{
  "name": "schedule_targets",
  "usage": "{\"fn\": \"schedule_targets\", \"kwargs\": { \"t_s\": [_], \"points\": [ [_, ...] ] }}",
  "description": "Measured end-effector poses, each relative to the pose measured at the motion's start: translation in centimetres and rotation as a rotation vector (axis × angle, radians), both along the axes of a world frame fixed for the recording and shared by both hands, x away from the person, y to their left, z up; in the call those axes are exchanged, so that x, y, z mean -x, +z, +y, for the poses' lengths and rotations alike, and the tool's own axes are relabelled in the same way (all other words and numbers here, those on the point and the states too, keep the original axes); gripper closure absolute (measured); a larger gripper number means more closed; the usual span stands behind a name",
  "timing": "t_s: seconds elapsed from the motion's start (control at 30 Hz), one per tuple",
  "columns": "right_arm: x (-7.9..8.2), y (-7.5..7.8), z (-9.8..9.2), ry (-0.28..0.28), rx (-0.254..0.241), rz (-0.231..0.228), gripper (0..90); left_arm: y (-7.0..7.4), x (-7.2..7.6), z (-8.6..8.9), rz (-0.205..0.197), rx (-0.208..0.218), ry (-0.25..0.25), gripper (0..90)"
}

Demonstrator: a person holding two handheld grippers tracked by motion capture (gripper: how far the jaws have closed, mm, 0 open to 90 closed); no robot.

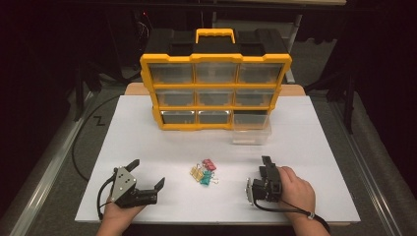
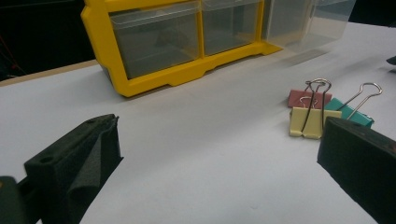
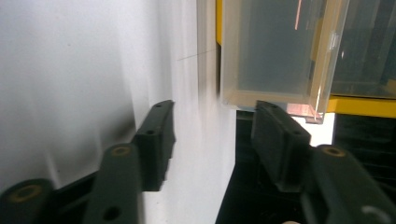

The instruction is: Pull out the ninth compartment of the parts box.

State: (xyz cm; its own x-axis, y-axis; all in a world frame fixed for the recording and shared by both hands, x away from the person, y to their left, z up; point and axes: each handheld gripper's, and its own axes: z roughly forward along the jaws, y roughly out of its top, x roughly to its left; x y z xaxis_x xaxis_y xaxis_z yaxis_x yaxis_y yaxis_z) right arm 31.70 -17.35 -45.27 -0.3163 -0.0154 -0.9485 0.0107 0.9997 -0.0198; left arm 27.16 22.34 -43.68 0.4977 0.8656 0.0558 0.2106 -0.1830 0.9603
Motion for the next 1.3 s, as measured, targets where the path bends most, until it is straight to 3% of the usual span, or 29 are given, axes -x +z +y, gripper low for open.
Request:
{"fn": "schedule_targets", "kwargs": {
  "t_s": [0.33, 0.53, 0.63, 1.0, 1.1, 1.17, 1.3],
  "points": [
    [-0.3, 0.2, -0.5, 0.018, 0.011, 0.015, 35.5, 0.0, -0.1, 0.1, 0.002, 0.0, -0.004, 0.3],
    [-0.4, 0.3, -1.2, 0.001, -0.015, 0.006, 29.3, 0.0, 0.0, 0.1, 0.0, 0.0, -0.005, 0.3],
    [-0.4, 0.4, -1.4, 0.007, -0.019, 0.016, 22.0, 0.0, -0.1, 0.1, -0.001, 0.0, -0.004, 0.3],
    [-0.4, 0.7, -0.9, 0.044, -0.028, -0.038, 0.5, -0.1, -0.1, 0.0, -0.001, -0.003, -0.006, 0.3],
    [-0.1, 0.6, -0.8, 0.058, -0.048, -0.04, 0.5, -0.1, -0.1, 0.0, -0.001, -0.004, -0.006, 0.3],
    [-0.3, 0.7, -0.8, 0.081, -0.034, -0.055, 0.4, 0.0, -0.1, 0.0, -0.001, -0.005, -0.007, 0.3],
    [-0.2, 0.7, -0.9, 0.048, -0.065, -0.047, 0.5, 0.0, -0.1, 0.0, -0.004, -0.007, -0.005, 0.3]
  ]
}}
